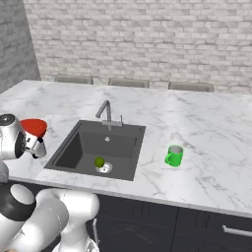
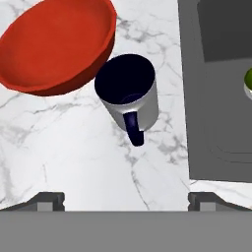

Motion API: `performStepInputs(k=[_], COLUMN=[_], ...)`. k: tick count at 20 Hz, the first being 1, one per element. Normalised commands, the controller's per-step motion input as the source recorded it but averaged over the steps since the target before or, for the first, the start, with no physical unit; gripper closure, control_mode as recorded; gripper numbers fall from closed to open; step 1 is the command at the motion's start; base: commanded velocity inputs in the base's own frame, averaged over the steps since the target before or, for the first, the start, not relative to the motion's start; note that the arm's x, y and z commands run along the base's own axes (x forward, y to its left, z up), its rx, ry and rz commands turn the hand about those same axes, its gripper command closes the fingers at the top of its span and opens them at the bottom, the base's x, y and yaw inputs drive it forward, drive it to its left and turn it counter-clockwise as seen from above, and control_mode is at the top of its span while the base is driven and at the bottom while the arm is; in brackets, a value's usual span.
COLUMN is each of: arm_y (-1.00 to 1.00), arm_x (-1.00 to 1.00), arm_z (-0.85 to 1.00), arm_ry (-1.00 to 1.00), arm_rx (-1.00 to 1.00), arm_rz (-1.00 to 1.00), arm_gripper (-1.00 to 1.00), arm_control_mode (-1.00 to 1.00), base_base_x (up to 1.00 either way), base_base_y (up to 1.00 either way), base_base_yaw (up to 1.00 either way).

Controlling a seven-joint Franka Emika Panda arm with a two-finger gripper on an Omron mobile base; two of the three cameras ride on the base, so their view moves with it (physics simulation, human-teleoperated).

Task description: Clear the mugs and bowl far away from the sink.

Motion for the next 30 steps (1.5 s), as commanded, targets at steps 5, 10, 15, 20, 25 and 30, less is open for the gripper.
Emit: performStepInputs(k=[5, 10, 15, 20, 25, 30], arm_y=[0.0, 0.0, 0.0, 0.0, 0.01, 0.05], arm_x=[0.1, 0.29, 0.36, 0.38, 0.17, 0.02], arm_z=[-0.38, -0.28, -0.07, -0.07, -0.23, -0.24], arm_ry=[0.0, 0.0, 0.0, 0.0, 0.0, 0.0], arm_rx=[0.0, 0.0, 0.0, 0.0, 0.0, 0.0], arm_rz=[0.0, 0.0, 0.0, 0.0, 0.0, 0.0], arm_gripper=[-1.0, -1.0, -1.0, -1.0, -1.0, -1.0], arm_control_mode=[-1.0, -1.0, -1.0, -1.0, -1.0, -1.0], base_base_x=[0.0, 0.0, 0.0, 0.0, 0.0, 0.0], base_base_y=[0.0, 0.0, 0.0, 0.0, 0.0, 0.0], base_base_yaw=[0.0, 0.0, 0.0, 0.0, 0.0, 0.0])
